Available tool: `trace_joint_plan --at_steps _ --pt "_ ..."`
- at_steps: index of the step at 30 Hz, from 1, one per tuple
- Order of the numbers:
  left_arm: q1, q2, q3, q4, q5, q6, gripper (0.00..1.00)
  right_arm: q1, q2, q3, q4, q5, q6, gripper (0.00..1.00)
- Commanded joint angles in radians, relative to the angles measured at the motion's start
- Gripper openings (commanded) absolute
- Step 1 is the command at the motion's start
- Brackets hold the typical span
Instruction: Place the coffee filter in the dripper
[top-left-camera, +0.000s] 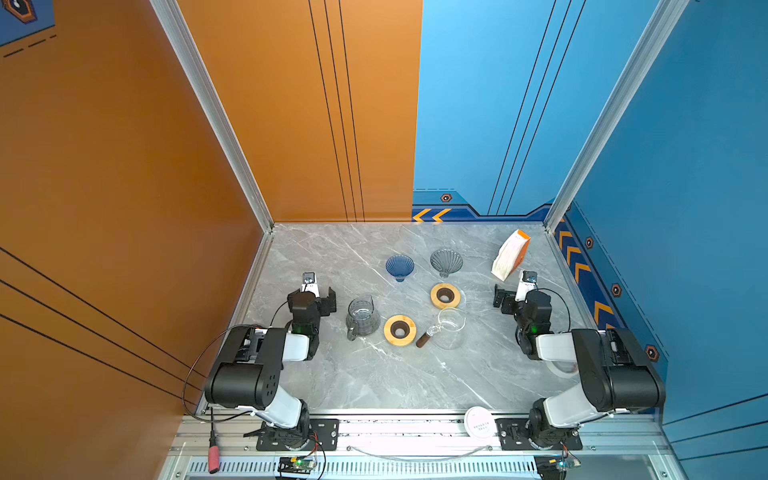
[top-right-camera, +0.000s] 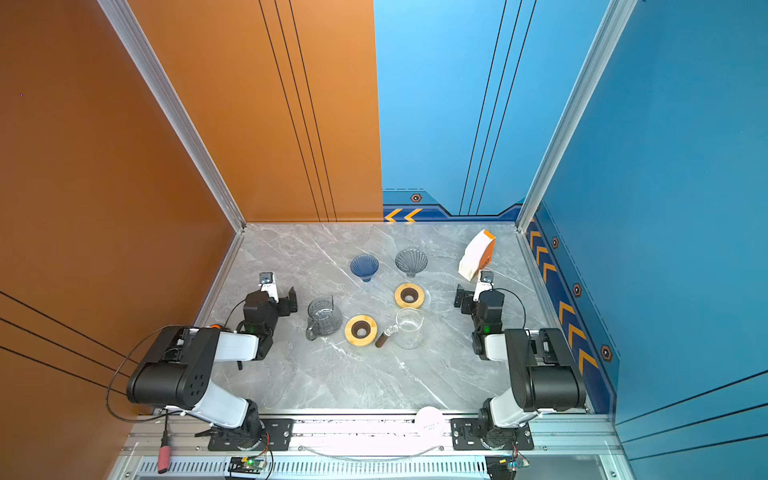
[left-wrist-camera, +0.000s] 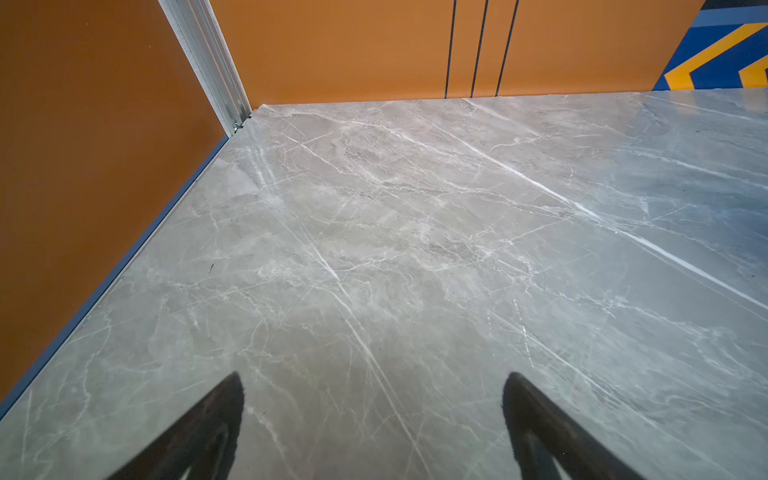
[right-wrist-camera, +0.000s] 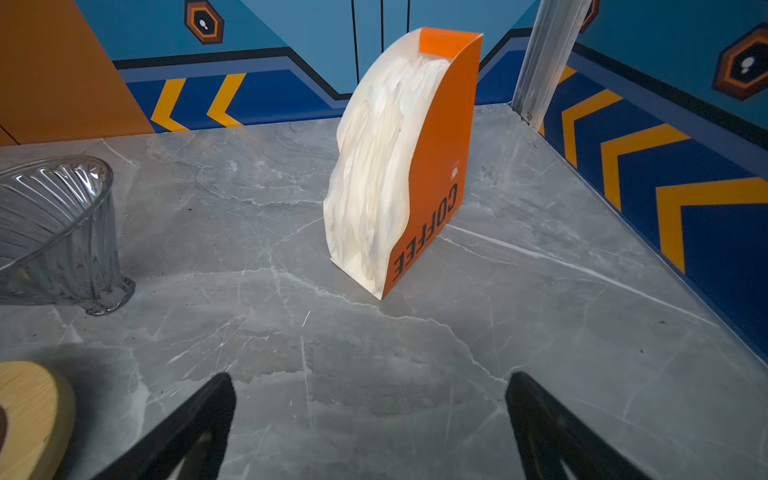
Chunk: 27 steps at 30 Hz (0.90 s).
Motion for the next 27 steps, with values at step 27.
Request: trace_joint_plan --at_steps 27 --pt "0.094 0.012 -0.014 0.078 0.188 -0.037 0.98 0.003 0.014 0.018 0.009 0.013 -0.007 1.0"
